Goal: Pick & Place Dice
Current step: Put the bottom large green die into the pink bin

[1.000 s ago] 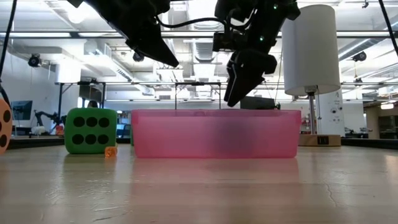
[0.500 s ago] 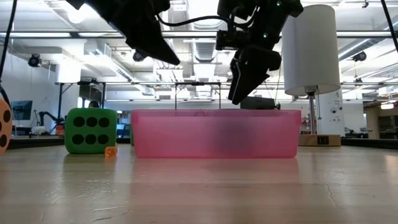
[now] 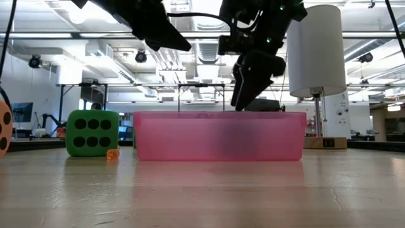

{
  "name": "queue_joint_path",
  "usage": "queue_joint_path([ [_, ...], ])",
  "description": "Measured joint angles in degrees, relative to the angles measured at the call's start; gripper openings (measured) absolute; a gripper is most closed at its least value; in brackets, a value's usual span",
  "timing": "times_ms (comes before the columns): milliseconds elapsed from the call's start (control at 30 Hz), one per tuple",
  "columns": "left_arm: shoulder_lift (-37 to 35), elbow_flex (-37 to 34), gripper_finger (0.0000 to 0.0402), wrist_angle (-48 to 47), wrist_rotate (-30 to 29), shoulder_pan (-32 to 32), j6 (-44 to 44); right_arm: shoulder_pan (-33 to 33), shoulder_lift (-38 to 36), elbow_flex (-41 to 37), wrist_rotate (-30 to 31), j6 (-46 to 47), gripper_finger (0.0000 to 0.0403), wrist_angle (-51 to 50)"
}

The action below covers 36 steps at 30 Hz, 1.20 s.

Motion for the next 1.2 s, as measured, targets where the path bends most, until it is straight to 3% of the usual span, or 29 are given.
queue_joint_path([
  [633,-0.02,0.0,0.0008,-2.07,2.28,-1.9,1.56,-1.14,-1.86,-0.06,0.46,1.91,0.04,-4.57],
  [1200,-1.65,0.09,0.0008,-6.98,2.18,-1.88,-0.25,-1.14,-15.38,-3.23,0.57,2.7,0.04,-5.98],
])
